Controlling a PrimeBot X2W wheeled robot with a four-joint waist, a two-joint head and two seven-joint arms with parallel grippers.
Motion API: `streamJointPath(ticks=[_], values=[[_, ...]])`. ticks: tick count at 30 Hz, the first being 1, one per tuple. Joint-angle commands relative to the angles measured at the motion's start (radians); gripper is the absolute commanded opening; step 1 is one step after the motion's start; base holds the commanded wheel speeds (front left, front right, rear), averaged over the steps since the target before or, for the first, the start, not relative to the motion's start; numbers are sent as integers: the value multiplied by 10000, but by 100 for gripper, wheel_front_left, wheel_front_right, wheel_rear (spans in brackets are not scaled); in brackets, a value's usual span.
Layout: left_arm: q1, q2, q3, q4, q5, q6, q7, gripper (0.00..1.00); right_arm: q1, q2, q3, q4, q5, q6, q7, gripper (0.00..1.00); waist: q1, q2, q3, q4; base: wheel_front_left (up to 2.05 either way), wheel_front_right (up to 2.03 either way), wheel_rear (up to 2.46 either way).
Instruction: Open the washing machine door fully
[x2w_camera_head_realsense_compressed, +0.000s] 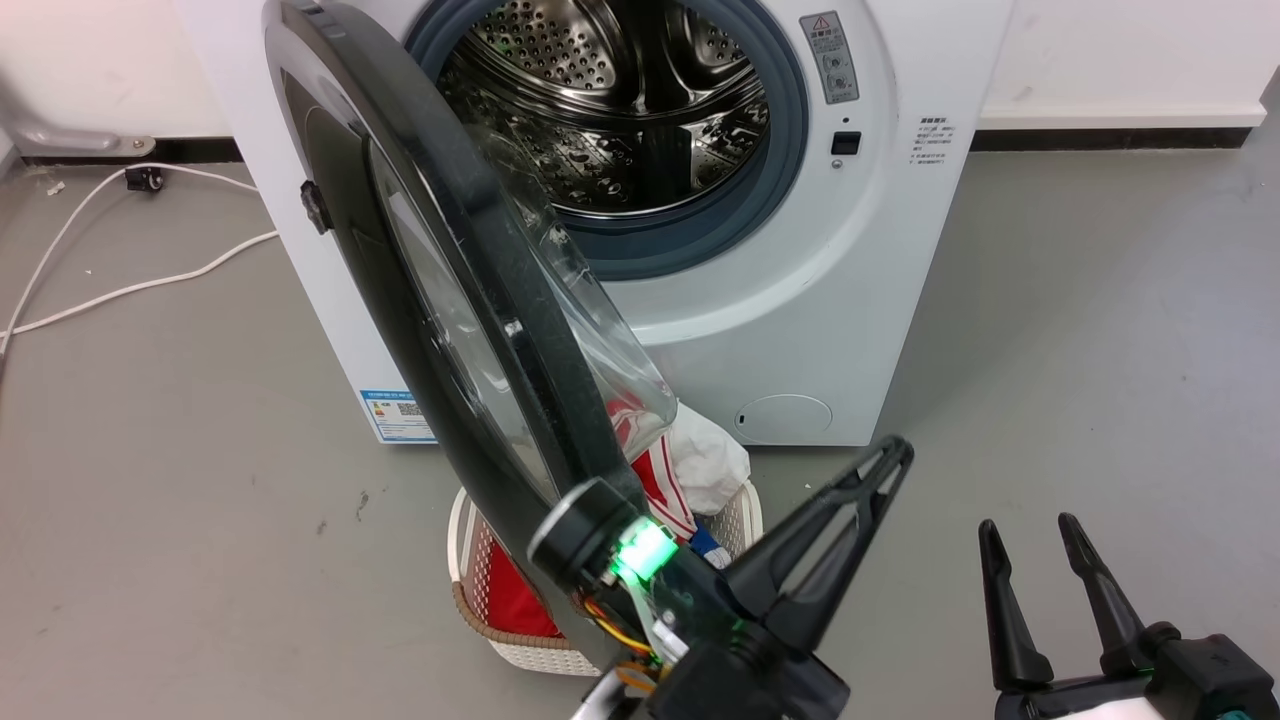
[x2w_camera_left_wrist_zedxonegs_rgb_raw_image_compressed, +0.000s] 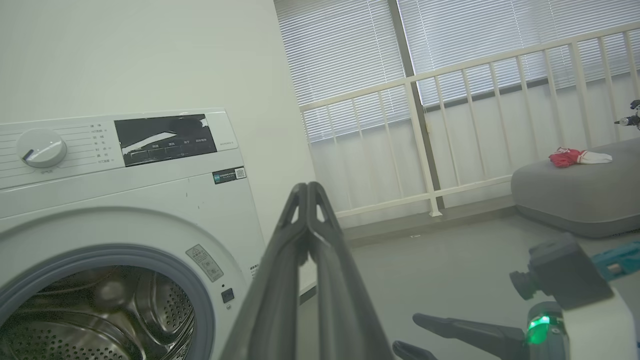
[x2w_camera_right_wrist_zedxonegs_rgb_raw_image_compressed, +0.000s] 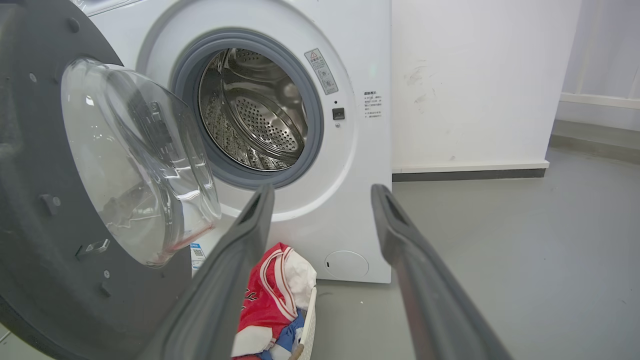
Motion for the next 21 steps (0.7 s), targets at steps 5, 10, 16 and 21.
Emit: streamJointPath(ticks=[5,10,16,21], values=[[269,-12,-460,658,-112,56,-24,0,-149,31,23,54,70,-3,-18,100,0,0,24,41,0,0,0],[476,-10,-646,1475,-269,141,-27,0,-195,31,88,123,99,-3,-18,100,0,0,93,44,0,0,0],[809,217,-473,2295,-441,257,-27,0,-299,31,112,184,121,-3,-18,100,0,0,211,-9,0,0,0],[1059,355,-168,2826,-663,385,-27,0,-303,31,104,229,127,-3,-18,100,0,0,312,-39,0,0,0]])
